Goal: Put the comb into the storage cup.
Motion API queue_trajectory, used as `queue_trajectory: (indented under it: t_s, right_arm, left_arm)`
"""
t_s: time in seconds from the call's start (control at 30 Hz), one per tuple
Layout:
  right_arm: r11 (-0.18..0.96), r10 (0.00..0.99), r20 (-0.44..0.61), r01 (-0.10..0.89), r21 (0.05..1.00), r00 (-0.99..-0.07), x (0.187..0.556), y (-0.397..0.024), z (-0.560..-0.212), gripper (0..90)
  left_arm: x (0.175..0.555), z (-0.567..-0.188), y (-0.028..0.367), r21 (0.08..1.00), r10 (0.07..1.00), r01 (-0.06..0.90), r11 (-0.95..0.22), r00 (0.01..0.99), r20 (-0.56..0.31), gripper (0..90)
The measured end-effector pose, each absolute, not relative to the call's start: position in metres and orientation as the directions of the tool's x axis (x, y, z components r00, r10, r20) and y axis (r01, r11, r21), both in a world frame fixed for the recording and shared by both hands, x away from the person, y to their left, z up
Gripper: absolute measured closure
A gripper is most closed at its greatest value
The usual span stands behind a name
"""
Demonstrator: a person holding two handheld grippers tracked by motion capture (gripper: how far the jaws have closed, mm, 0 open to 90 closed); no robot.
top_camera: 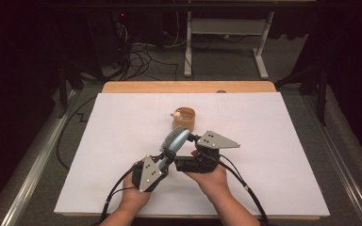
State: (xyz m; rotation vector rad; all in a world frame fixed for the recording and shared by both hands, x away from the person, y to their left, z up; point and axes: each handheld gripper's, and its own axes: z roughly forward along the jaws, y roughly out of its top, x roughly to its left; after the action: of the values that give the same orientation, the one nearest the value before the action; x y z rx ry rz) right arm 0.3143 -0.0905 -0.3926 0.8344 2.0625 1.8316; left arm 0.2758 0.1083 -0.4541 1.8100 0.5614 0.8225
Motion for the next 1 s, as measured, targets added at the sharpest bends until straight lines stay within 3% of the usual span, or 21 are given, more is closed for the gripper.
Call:
queue_trajectory:
  t_s: [0.87, 1.0]
  right_arm:
    - [0.070, 0.601, 0.131, 0.215, 0.974, -0.789, 0.3089, -0.0855, -0.3855, 20.7]
    - [0.073, 0.595, 0.126, 0.210, 0.975, -0.794, 0.3082, -0.0842, -0.3855, 20.7]
  left_arm:
    - [0.2766, -0.4518, 0.1115, 0.940, 0.697, -0.002, -0.340, 0.671, 0.254, 75.6]
    - [0.2783, -0.4521, 0.1114, 0.944, 0.694, 0.015, -0.331, 0.682, 0.232, 67.2]
